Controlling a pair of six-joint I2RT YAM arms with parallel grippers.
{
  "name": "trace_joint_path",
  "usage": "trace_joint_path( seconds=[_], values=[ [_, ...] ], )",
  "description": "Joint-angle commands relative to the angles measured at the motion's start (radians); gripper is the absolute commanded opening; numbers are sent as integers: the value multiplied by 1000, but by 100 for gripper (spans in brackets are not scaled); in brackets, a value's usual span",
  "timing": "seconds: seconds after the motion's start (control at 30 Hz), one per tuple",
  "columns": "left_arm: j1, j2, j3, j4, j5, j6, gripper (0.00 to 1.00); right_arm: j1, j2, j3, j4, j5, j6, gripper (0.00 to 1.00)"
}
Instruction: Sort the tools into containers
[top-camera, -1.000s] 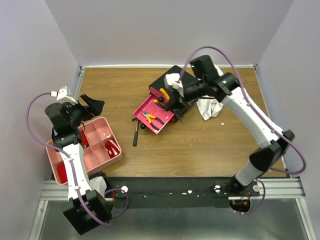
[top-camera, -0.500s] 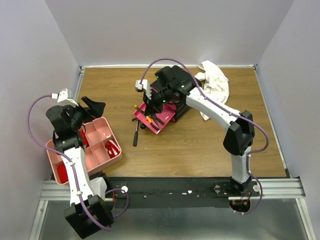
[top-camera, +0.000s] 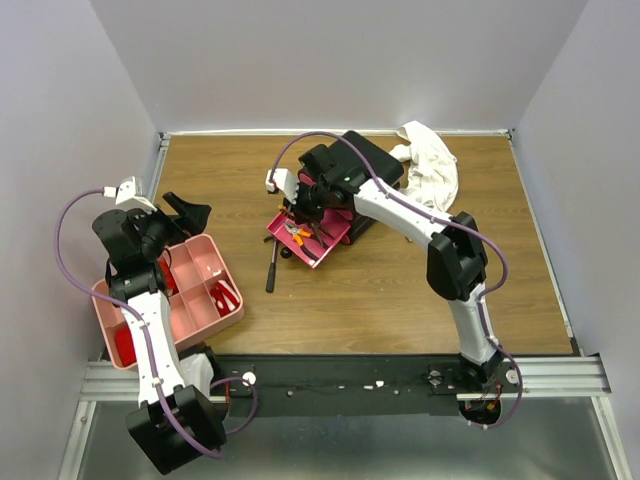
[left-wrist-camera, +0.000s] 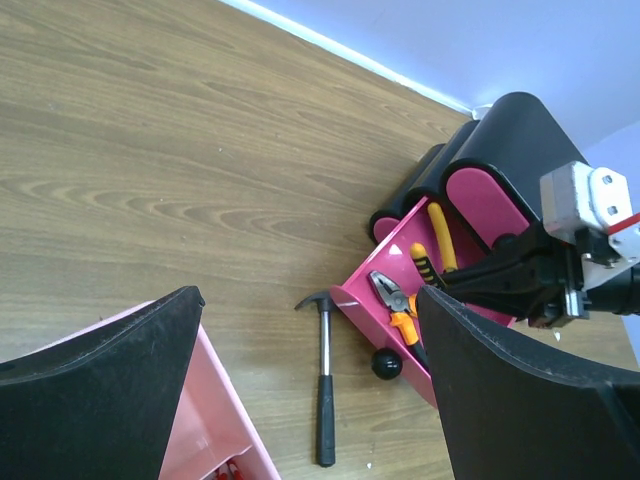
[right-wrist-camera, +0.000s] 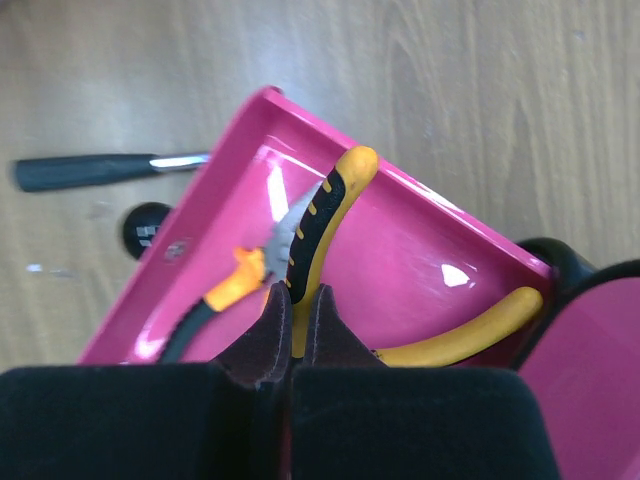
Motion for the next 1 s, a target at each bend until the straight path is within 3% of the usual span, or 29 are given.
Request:
trace_joint_path(
  seconds=[0.0, 0.1, 0.17, 0.23, 0.37, 0.5, 0.57, 0.7, 0.8, 0.9, 0.97],
  values=[
    [-1, 19, 3, 24, -4, -30, 99, 7, 26, 28, 76, 196, -83, 1],
    [-2, 19, -13, 39, 0, -45, 99, 15, 31, 13, 107, 289, -126, 3],
    [-5, 19, -22, 44, 1, -44, 99, 16, 25, 18, 104, 290, -131, 30],
    [-22, 20, -25, 42, -2, -34, 99, 16, 17, 37, 69, 253, -123, 48],
    [-102, 39, -31, 4, -39, 1, 99, 18, -6, 164, -118, 98, -10, 58],
    [-235, 115, -14, -59, -88, 48, 99, 13, -15, 400, -305, 30, 70, 60],
    [-321, 160, 22, -105, -118, 77, 99, -8, -43, 421, -318, 30, 105, 60],
    [-418, 314, 96, -180, -237, 120, 99, -57, -210, 227, -145, 24, 98, 61],
    [-447, 413, 142, -147, -286, 116, 93, -77, -320, 24, -25, 50, 45, 60],
    [-449, 509, 202, -92, -275, 96, 74, -131, -380, -73, 44, 78, 99, 59],
    [-486, 556, 246, -65, -234, 91, 50, -198, -394, -90, 68, 89, 172, 55]
  ],
)
